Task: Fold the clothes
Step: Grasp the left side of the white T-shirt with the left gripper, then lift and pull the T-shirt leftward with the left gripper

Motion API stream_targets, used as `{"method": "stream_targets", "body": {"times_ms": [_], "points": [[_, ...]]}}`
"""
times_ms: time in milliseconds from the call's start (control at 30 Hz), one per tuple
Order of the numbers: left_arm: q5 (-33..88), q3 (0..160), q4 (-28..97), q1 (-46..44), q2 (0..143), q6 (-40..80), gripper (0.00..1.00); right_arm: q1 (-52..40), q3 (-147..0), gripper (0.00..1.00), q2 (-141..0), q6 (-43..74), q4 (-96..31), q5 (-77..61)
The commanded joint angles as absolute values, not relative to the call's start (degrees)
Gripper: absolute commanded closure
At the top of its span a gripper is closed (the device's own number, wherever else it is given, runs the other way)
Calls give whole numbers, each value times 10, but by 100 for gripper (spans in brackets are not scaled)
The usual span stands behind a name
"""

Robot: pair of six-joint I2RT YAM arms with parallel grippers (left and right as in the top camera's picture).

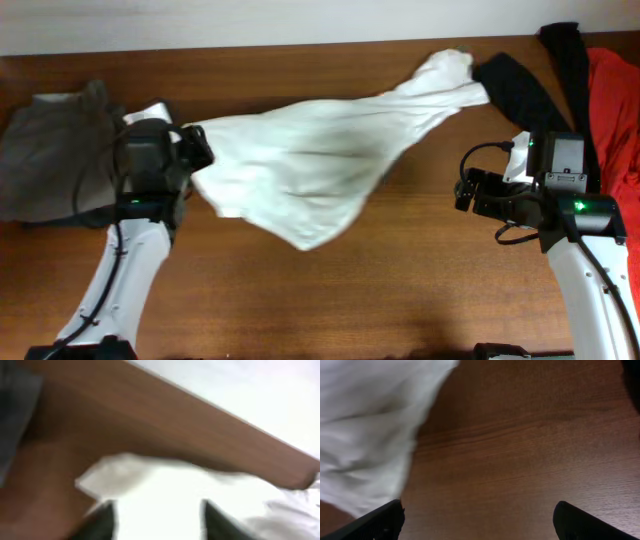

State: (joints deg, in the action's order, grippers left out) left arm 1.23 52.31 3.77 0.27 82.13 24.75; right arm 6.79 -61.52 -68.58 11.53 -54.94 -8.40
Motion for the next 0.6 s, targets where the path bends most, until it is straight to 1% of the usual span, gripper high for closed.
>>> {"method": "stream_targets", "body": {"times_ms": [0, 133, 200, 333, 467, 567], "points": [[76, 524, 91, 23, 849, 230, 1, 72, -622, 1, -683, 112, -555, -81], [203, 523, 173, -8, 862, 241, 1, 72, -622, 1, -683, 112, -555, -81], [230, 523, 212, -34, 867, 253, 1, 72, -622, 1, -683, 112, -555, -80], [232, 523, 298, -110, 878, 275, 1, 72, -622, 1, -683, 112, -555, -68], [229, 523, 325, -176, 889, 300, 1, 72, -622, 1, -683, 110, -555, -68], [154, 523, 325, -221, 903, 336, 1, 72, -622, 1, -683, 110, -555, -68]]}}
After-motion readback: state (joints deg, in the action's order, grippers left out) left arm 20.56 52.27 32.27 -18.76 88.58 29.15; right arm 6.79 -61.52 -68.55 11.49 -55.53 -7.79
